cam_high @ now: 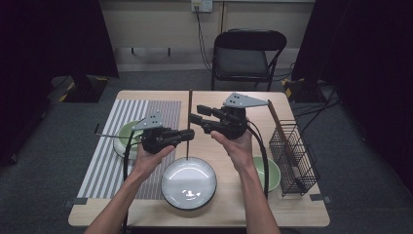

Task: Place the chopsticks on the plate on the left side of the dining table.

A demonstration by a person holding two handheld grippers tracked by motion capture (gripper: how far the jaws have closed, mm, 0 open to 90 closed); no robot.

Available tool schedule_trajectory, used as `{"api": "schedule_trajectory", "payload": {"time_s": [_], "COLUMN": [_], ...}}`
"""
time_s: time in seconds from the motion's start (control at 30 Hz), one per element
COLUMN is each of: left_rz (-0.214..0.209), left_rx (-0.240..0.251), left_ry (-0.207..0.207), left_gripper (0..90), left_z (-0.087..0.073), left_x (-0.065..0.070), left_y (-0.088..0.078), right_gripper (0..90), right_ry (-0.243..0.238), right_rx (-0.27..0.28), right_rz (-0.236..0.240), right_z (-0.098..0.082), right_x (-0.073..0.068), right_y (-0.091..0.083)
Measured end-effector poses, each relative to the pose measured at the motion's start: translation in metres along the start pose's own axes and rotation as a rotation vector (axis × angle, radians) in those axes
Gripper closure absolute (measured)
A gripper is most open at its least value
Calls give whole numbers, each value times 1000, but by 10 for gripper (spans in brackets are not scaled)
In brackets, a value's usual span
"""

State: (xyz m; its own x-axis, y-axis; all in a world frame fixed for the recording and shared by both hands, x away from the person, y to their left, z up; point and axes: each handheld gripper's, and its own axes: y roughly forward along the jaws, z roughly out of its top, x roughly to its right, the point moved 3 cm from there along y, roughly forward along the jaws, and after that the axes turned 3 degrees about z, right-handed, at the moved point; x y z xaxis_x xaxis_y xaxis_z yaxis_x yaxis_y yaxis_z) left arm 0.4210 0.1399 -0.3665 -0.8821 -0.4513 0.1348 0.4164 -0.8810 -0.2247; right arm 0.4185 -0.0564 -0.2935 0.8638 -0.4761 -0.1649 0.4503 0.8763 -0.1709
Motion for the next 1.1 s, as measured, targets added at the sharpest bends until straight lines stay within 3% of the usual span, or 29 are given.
{"api": "schedule_trajectory", "payload": {"time_s": [0.17,0.27,0.37,0.4,0.47,0.57,0.6,0.77,0.93,1.1], "left_rz": [29,39,33,50,45,46,44,47,47,39], "left_rx": [11,19,28,23,34,50,58,52,54,55], "left_ry": [-16,-20,3,11,13,9,3,16,8,-3], "left_gripper": [848,848,848,849,848,848,848,848,848,848], "left_z": [3,6,9,13,17,22,23,26,27,28], "left_x": [-6,-8,-8,-8,-7,-6,-6,-3,-2,1], "left_y": [-12,-18,-23,-27,-30,-33,-33,-30,-28,-23], "right_gripper": [401,390,391,392,382,393,437,486,536,539], "right_ry": [-3,-6,-9,5,25,58,69,12,-18,-18], "right_rx": [-45,-59,-70,-79,-79,-102,-107,-141,-106,-159], "right_rz": [-6,-25,-38,-25,-22,7,21,69,92,75], "right_z": [-10,-17,-24,-33,-40,-53,-57,-70,-71,-76], "right_x": [3,6,6,6,6,7,7,1,-4,-6], "right_y": [-5,-10,-12,-13,-13,-8,-6,10,22,31]}}
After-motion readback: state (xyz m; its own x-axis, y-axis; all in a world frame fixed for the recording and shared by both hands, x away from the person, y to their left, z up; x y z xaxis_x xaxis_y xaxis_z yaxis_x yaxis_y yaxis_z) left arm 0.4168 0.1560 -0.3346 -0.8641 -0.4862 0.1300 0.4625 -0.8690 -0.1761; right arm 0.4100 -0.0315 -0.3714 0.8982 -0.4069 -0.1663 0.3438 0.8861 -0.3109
